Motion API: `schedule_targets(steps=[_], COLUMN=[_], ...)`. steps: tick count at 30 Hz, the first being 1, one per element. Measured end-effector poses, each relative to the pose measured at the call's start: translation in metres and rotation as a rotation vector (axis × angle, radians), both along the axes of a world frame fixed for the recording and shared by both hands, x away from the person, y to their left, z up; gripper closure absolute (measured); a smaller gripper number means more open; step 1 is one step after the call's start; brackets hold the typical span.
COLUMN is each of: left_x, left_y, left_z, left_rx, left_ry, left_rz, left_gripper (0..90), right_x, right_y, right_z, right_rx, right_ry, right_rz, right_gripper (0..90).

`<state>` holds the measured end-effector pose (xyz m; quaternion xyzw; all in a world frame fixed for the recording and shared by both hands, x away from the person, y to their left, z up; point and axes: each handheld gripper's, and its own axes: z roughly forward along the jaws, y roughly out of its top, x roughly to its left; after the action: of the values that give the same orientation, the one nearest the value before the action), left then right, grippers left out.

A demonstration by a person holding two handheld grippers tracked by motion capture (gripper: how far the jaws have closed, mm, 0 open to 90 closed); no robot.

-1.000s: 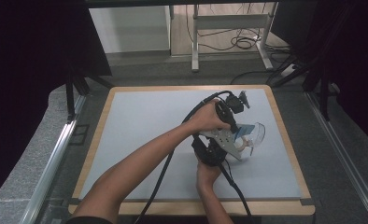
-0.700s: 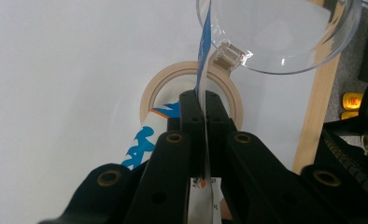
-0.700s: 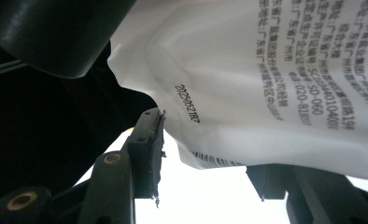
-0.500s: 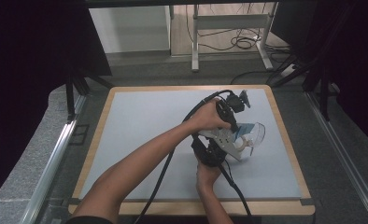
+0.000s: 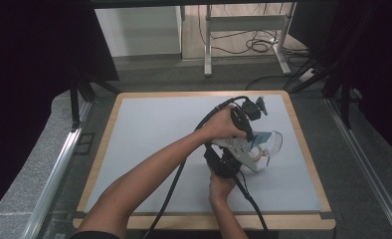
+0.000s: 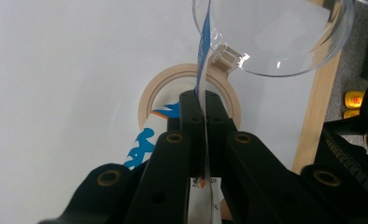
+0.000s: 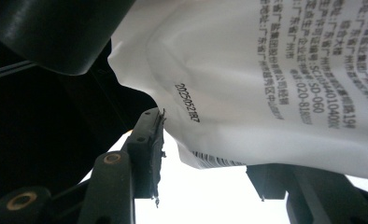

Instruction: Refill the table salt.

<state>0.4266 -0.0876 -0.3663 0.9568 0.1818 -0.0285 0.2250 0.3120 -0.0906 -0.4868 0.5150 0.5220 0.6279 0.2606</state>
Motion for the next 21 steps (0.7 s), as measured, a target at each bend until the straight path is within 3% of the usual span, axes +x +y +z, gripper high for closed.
schedule_targets(steps=[21], left_x=[0.0000], left_y=[0.0005], left_z=[0.0000], left_rx=[-0.005], left_ry=[0.001], left_rz=[-0.001], left_gripper=[90.0], right_x=[0.0002], right_y=[0.0000], right_z=[0.0008], right_rx=[0.005], right_ry=[0.002], right_rz=[0.002], right_gripper=[52.0])
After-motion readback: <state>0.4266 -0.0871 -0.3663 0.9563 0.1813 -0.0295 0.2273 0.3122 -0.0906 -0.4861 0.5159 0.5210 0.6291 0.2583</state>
